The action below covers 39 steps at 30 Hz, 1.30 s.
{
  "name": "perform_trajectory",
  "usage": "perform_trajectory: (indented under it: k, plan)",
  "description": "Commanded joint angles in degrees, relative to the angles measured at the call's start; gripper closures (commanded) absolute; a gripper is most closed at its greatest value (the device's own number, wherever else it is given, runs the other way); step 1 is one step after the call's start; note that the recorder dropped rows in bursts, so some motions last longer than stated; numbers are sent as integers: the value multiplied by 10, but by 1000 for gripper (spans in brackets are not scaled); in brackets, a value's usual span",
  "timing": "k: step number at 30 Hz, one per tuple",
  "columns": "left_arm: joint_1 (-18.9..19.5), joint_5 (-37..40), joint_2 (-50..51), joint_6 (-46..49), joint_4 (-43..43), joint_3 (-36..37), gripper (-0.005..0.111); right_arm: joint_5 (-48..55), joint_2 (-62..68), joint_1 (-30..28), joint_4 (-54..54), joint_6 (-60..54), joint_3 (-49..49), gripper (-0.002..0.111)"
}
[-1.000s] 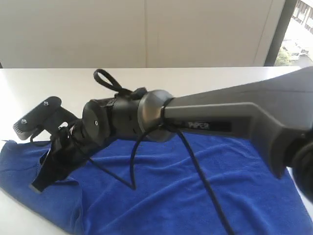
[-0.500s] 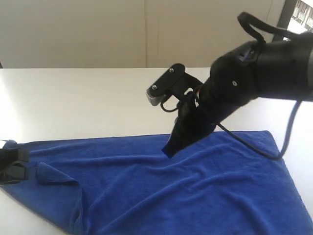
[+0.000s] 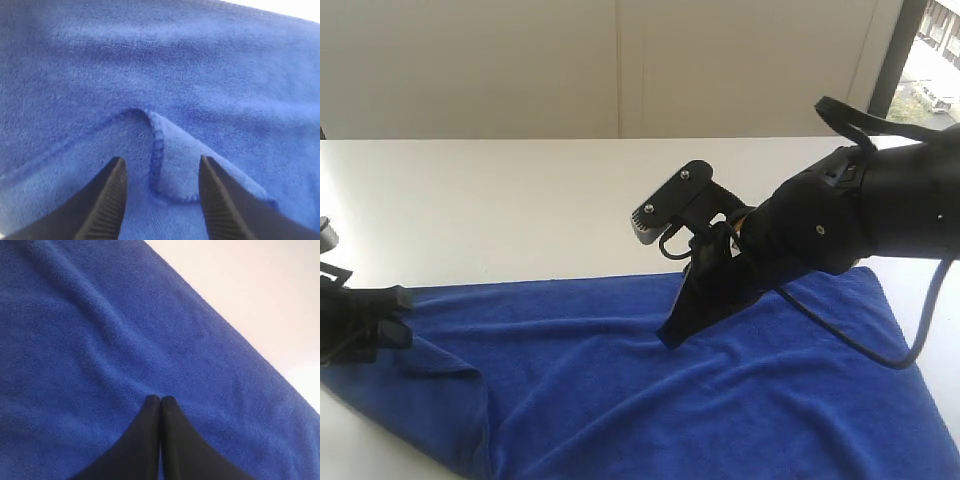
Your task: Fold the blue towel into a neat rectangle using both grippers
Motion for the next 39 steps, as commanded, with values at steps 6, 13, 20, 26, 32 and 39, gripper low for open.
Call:
perform_trajectory:
  k: [6, 13, 20, 26, 32, 39]
  plan:
    - [-2, 20, 62, 18, -32, -23, 56, -9, -6, -2, 2, 2, 1, 108]
    - [-2, 53, 70, 62, -63, -23, 56, -17, -6, -2, 2, 2, 1, 108]
    - [-2, 64, 70, 82, -79, -23, 56, -17, -6, -2, 2, 9, 1, 108]
    - [-2, 83, 53, 92, -81, -23, 56, -17, -6, -2, 2, 13, 1, 108]
    - [-2, 83, 39, 100, -81, -23, 56, -17, -6, -2, 2, 13, 1, 108]
    - [-2, 79, 40, 107, -81, -23, 56, -17, -6, -2, 2, 13, 1, 108]
